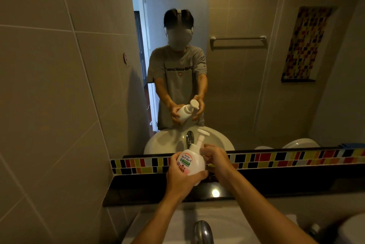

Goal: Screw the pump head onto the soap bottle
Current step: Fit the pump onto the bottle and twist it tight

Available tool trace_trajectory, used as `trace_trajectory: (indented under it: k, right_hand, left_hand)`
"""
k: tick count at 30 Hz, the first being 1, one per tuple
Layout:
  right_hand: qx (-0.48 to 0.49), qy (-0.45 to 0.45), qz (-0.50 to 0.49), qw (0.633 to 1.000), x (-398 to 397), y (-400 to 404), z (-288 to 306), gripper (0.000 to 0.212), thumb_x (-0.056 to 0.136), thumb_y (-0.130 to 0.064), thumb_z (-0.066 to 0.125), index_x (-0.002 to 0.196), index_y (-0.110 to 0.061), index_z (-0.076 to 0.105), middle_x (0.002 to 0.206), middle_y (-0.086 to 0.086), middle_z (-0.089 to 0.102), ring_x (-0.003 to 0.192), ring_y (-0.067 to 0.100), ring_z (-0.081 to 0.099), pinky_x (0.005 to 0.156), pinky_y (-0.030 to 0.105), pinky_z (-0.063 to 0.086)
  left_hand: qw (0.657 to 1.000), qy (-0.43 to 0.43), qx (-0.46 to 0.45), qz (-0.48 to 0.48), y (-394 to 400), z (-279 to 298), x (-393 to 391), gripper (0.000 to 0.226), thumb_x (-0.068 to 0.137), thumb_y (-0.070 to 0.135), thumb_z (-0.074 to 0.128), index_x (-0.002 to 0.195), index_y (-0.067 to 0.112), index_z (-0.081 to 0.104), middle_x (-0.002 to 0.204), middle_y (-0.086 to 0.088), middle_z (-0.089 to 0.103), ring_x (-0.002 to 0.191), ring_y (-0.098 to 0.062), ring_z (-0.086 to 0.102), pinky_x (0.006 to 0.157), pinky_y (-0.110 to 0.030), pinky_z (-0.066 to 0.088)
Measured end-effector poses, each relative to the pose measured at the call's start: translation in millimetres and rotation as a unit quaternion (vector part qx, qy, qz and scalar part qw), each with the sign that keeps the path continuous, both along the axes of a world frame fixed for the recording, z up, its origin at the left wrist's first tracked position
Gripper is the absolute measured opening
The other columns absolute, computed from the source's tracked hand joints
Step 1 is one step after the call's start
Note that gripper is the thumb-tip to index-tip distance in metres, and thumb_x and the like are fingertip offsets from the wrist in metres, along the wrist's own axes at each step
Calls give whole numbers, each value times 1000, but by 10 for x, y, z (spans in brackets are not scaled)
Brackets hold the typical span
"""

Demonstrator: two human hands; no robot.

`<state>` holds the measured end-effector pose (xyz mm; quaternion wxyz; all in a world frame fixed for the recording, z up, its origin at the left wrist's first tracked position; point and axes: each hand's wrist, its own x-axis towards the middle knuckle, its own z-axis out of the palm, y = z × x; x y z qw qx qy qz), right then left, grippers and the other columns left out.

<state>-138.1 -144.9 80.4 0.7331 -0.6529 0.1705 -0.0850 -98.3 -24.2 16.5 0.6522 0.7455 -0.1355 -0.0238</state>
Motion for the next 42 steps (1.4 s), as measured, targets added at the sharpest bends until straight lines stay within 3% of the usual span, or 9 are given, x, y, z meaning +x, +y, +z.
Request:
trace_trajectory:
  k: [8, 11, 14, 17, 20, 23, 31, 37, 42]
  right_hand:
    - [-9, -2, -34, 999, 78, 61, 17, 39, 81, -27, 76, 114, -17, 59, 104, 7, 71, 90, 23, 70, 62, 28, 53]
    - [2, -1, -36, 999, 84, 45, 16, 36, 84, -31, 71, 114, -14, 59, 104, 9, 71, 90, 24, 70, 65, 31, 53]
    - [25, -16, -22, 999, 62, 1, 44, 25, 85, -15, 60, 108, -9, 64, 91, 9, 69, 81, 23, 66, 65, 34, 51]
    - [19, -15, -31, 999, 78, 5, 46, 28, 83, -6, 56, 109, -12, 63, 97, 11, 68, 87, 25, 65, 67, 34, 50]
    - [7, -11, -42, 999, 98, 12, 27, 24, 86, -12, 62, 110, -9, 62, 99, 11, 70, 86, 23, 67, 64, 32, 50]
    - [1, -14, -20, 1000, 90, -8, 15, 39, 85, -22, 71, 121, -12, 59, 108, 12, 71, 94, 26, 69, 67, 33, 53]
    - [-23, -31, 32, 999, -1, -39, 76, 20, 92, -21, 61, 109, -12, 67, 97, 8, 74, 88, 23, 70, 70, 33, 53]
    - [-25, -34, 2, 999, 23, 14, 18, 16, 92, -18, 60, 104, -12, 69, 92, 7, 75, 87, 25, 71, 70, 33, 52]
    - [-38, -40, -31, 998, 44, 126, 35, 17, 91, -15, 63, 103, -4, 68, 93, 10, 73, 82, 23, 71, 62, 28, 52]
  left_hand:
    - [997, -48, 24, 50, -53, 0, -85, 99, 48, 30, 92, 129, 34, 35, 118, 8, 51, 104, -11, 54, 71, -16, 49]
    - [997, -61, 25, 51, -51, 15, -67, 100, 48, 31, 92, 129, 34, 34, 119, 8, 49, 105, -11, 54, 71, -16, 49]
    - [999, -41, 16, 25, -29, 16, -12, 98, 46, 33, 92, 126, 36, 36, 118, 6, 54, 104, -14, 58, 78, -28, 58]
    - [998, -51, 40, -5, -29, -4, -5, 97, 47, 37, 91, 126, 38, 35, 118, 9, 55, 106, -12, 58, 84, -31, 57]
    - [997, -67, 44, 5, -47, -45, -71, 99, 49, 39, 91, 130, 38, 34, 119, 10, 54, 107, -11, 58, 76, -20, 53]
    - [992, -95, 57, 51, -36, -60, -121, 106, 51, 39, 90, 137, 33, 29, 124, 9, 48, 108, -9, 52, 71, -10, 43]
    - [990, -116, 71, 32, 18, 5, -67, 106, 45, 47, 88, 134, 35, 31, 127, 4, 52, 113, -17, 56, 89, -39, 58]
    - [978, -158, 107, 85, -22, -14, -116, 103, 49, 37, 88, 133, 34, 29, 128, 2, 46, 113, -15, 51, 74, -10, 45]
    - [952, -201, 142, 180, -52, -24, -190, 97, 56, 42, 87, 133, 27, 30, 130, -5, 49, 115, -20, 53, 84, -29, 56]
